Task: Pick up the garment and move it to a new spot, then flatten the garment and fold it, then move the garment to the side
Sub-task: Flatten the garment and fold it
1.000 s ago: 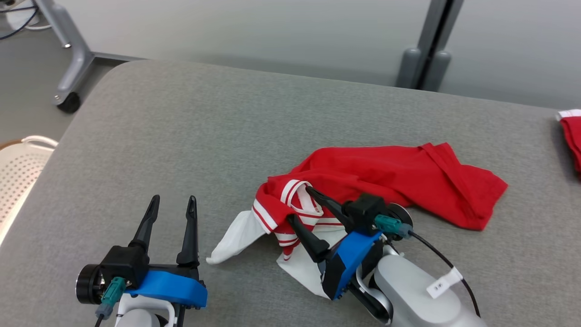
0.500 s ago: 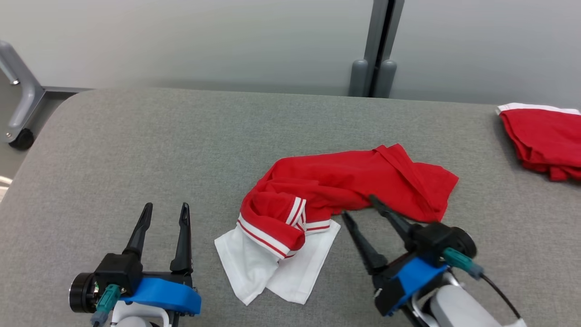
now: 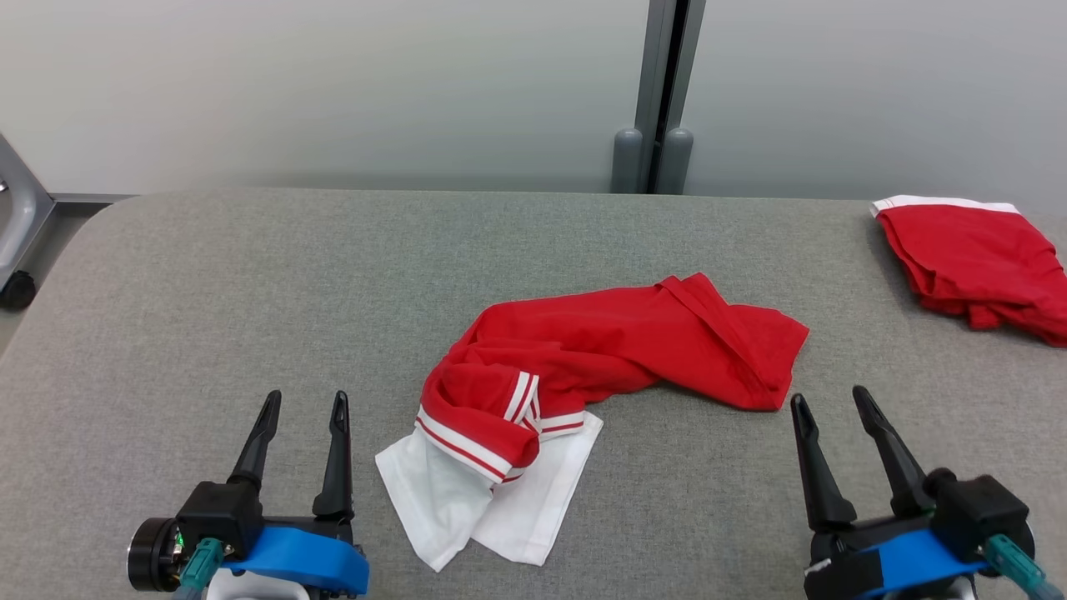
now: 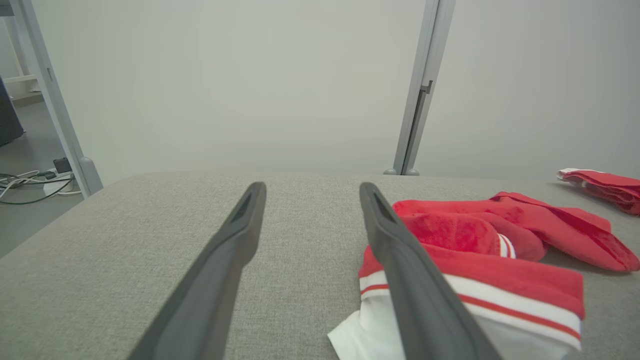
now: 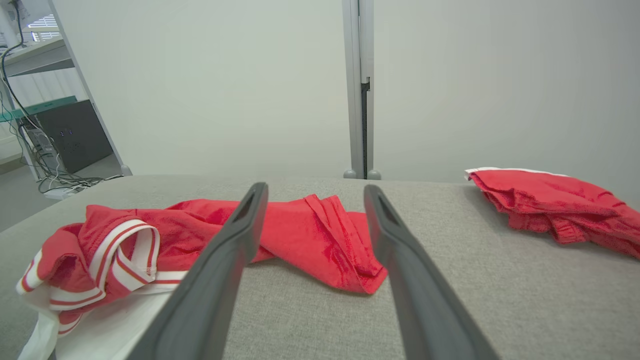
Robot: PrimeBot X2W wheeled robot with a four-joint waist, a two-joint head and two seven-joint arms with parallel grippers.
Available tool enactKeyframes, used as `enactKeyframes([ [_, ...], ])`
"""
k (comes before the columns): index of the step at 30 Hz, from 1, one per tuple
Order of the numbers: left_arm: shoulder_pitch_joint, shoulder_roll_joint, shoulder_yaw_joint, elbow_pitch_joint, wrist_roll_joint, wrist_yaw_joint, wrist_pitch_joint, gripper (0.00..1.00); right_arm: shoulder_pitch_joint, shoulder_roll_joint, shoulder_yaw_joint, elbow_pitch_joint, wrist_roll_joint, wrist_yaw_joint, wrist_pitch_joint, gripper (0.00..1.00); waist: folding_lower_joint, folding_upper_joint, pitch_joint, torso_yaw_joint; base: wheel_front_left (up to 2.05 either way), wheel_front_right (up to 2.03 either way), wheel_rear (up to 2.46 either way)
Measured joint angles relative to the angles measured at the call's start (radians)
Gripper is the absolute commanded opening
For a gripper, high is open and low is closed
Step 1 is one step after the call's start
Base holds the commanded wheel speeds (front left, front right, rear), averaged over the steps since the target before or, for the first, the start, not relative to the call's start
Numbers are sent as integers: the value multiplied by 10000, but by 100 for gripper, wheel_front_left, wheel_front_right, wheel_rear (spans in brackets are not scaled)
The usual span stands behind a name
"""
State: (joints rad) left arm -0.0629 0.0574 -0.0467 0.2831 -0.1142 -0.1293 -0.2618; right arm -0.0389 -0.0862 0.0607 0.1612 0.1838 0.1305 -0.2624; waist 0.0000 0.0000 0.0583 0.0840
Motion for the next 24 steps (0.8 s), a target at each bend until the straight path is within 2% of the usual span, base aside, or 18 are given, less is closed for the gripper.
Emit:
enactKeyframes([
  [4,6,23,-13,-2,-2,0,2,100,480,194,-303,-201,-65,0,0,100,0,0,-6,-12,0,0,0],
  [11,-13,48,-111,13,6,0,0,100,582,311,-222,-249,-142,0,0,100,0,0,41,-132,0,0,0],
  [17,-678,79,-579,65,-84,0,0,100,411,339,-138,-217,-142,0,0,100,1,0,139,-260,0,0,0],
  [24,-1630,199,-1467,1166,-374,-2,6,100,277,353,-125,-71,-104,0,0,100,1,0,267,-485,0,0,0],
])
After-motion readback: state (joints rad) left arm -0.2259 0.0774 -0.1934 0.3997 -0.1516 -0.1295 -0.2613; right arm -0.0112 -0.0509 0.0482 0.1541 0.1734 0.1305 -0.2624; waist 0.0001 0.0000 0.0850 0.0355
